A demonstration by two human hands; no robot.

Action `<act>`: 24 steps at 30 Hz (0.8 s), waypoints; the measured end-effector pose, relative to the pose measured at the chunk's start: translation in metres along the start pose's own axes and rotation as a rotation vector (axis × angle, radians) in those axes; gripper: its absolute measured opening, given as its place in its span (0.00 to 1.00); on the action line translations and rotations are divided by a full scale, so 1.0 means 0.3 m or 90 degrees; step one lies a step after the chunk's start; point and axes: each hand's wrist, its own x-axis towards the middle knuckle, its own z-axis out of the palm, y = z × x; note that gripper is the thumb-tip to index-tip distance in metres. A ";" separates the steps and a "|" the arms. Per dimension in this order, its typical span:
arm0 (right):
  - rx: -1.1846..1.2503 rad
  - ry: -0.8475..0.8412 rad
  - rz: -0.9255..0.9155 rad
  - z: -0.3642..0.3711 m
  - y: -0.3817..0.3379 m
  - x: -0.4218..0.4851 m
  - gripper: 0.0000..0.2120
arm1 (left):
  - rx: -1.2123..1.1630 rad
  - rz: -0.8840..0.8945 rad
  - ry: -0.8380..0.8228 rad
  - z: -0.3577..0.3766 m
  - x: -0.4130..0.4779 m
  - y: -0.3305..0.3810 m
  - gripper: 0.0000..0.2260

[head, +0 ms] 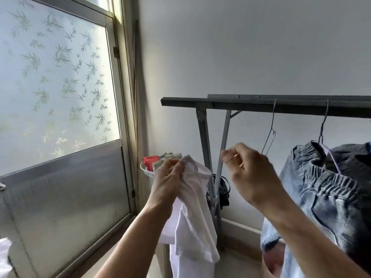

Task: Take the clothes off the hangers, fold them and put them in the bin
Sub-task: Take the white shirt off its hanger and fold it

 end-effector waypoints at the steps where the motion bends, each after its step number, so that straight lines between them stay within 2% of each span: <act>1: 0.071 -0.130 0.040 0.038 -0.032 -0.039 0.21 | -0.008 -0.002 -0.011 0.008 -0.011 -0.004 0.08; 2: 0.135 -0.223 0.076 0.075 -0.047 -0.067 0.26 | -0.016 -0.002 -0.025 0.016 -0.022 -0.004 0.08; 3: 0.190 -0.266 0.095 0.110 -0.047 -0.084 0.30 | -0.026 -0.001 -0.040 0.019 -0.034 -0.002 0.09; 4: 0.234 -0.254 0.092 0.134 -0.042 -0.091 0.31 | -0.035 -0.003 -0.054 0.020 -0.043 0.000 0.09; 5: 0.253 -0.213 0.088 0.152 -0.033 -0.093 0.28 | -0.049 -0.012 -0.068 0.017 -0.053 0.004 0.09; 9: 0.246 -0.042 0.067 0.191 0.020 -0.071 0.05 | -0.116 -0.072 -0.127 -0.001 -0.084 0.031 0.06; 13: 0.314 0.010 0.122 0.192 0.057 -0.049 0.11 | -0.047 -0.060 -0.120 -0.043 -0.088 0.069 0.07; 15: 0.365 0.065 0.162 0.165 0.066 -0.038 0.10 | 0.096 0.009 -0.062 -0.087 -0.062 0.086 0.06; 17: 0.351 0.099 0.158 0.132 0.085 -0.024 0.11 | 0.195 0.083 0.013 -0.136 -0.019 0.095 0.05; 20: 0.268 0.032 0.089 0.080 0.119 -0.030 0.25 | 0.196 0.142 0.066 -0.194 0.041 0.107 0.08; 21: 0.231 -0.007 0.060 0.062 0.122 -0.040 0.28 | 0.206 0.158 0.077 -0.210 0.053 0.110 0.08; 24: 0.094 -0.094 0.018 0.035 0.121 -0.063 0.25 | 0.296 0.219 0.087 -0.246 0.063 0.130 0.08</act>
